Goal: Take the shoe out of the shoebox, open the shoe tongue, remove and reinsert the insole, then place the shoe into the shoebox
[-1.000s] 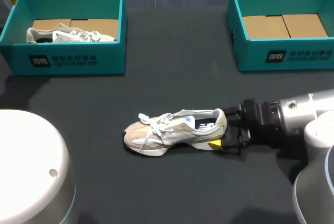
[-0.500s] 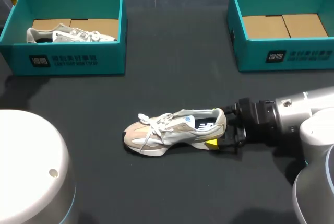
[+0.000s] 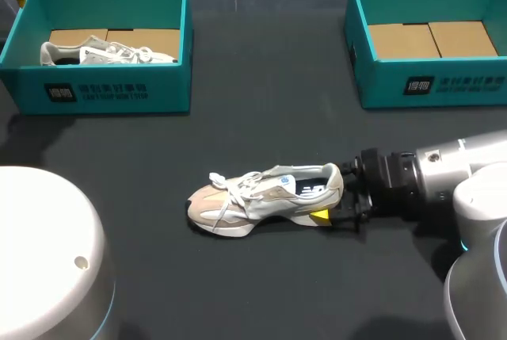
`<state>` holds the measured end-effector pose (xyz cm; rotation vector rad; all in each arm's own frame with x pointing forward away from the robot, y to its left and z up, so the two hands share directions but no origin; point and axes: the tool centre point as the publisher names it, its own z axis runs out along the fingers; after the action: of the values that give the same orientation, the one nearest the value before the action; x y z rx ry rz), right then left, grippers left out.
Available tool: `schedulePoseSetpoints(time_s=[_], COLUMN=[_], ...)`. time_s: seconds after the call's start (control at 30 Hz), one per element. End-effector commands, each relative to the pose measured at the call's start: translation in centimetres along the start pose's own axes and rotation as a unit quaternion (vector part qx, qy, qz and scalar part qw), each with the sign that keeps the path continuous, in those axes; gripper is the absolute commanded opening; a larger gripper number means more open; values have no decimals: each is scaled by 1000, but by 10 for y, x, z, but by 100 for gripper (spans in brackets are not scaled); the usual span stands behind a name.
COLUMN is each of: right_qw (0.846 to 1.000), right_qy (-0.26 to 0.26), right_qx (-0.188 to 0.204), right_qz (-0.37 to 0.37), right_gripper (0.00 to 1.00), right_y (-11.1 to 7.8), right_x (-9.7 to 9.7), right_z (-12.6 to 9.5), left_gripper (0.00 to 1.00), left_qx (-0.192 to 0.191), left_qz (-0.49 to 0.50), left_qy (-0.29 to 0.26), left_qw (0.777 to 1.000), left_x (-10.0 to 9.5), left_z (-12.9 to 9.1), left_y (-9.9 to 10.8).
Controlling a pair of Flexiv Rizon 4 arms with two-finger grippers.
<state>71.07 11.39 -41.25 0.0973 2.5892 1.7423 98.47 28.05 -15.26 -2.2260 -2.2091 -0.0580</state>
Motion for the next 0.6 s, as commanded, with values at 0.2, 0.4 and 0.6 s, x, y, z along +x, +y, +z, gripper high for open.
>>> schedulePoseSetpoints(time_s=[0.2, 0.4, 0.6], right_qw=[1000, 1000, 1000], right_qy=[-11, -14, -16], right_qx=[8, 10, 9], right_qz=[0, 4, 6], right_gripper=[0, 0, 0], right_y=[1, 1, 0], right_x=[-1, 0, -1], right_z=[3, 2, 1], left_gripper=[100, 100, 100], left_qx=[-1, -1, -1], left_qz=[1, 1, 1], left_qy=[1, 1, 1], left_qw=[1000, 1000, 1000], left_x=[1, 1, 1], left_z=[0, 0, 0], left_y=[-1, -1, -1])
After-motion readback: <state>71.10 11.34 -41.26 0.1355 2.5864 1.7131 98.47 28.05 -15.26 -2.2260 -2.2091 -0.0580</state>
